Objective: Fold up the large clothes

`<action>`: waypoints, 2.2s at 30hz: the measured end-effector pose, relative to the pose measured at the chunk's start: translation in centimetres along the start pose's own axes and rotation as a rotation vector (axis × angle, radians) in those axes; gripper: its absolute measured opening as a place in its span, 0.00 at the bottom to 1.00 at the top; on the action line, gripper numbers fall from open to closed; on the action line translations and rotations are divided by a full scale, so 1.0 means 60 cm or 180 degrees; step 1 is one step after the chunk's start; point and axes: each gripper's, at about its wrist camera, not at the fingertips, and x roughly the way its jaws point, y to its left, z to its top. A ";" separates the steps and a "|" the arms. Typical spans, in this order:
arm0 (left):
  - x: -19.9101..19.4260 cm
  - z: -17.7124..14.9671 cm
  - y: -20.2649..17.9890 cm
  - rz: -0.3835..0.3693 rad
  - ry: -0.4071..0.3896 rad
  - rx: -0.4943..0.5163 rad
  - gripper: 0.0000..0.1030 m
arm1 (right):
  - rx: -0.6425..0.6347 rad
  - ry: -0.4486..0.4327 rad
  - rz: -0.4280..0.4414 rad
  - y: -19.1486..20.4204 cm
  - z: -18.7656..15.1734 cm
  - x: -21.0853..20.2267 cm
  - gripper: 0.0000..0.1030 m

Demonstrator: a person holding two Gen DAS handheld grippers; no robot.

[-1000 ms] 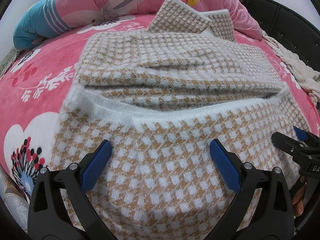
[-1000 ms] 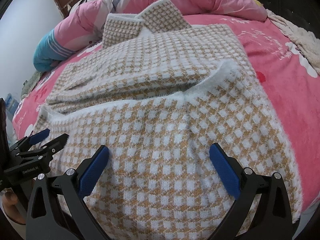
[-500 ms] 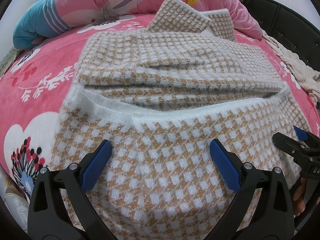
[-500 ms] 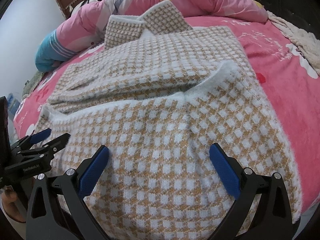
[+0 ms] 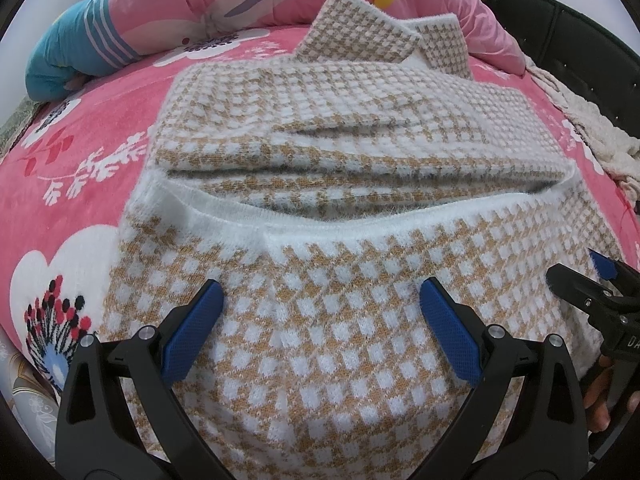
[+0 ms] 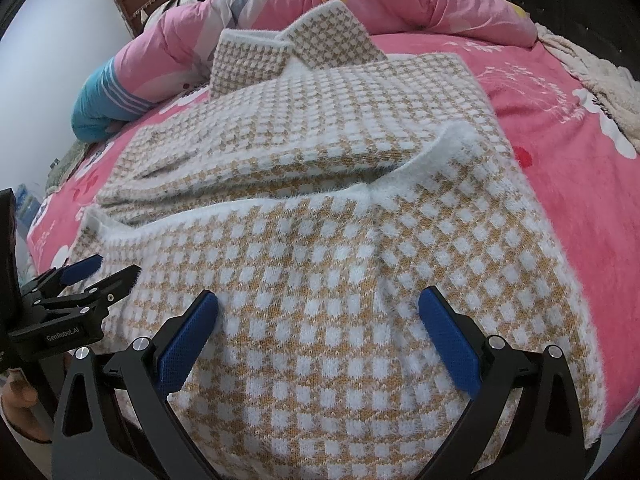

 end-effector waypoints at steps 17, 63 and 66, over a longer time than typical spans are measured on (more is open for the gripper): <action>0.002 0.002 0.000 0.0005 0.0005 0.0011 0.93 | -0.0004 0.0007 -0.0005 0.001 -0.001 0.003 0.94; 0.000 0.004 -0.006 0.0190 0.0097 -0.0123 0.94 | -0.0041 0.0166 0.0006 0.001 0.003 0.007 0.95; 0.001 0.006 -0.008 0.0219 0.0112 -0.0135 0.94 | -0.0038 0.0165 0.0005 0.001 0.003 0.007 0.95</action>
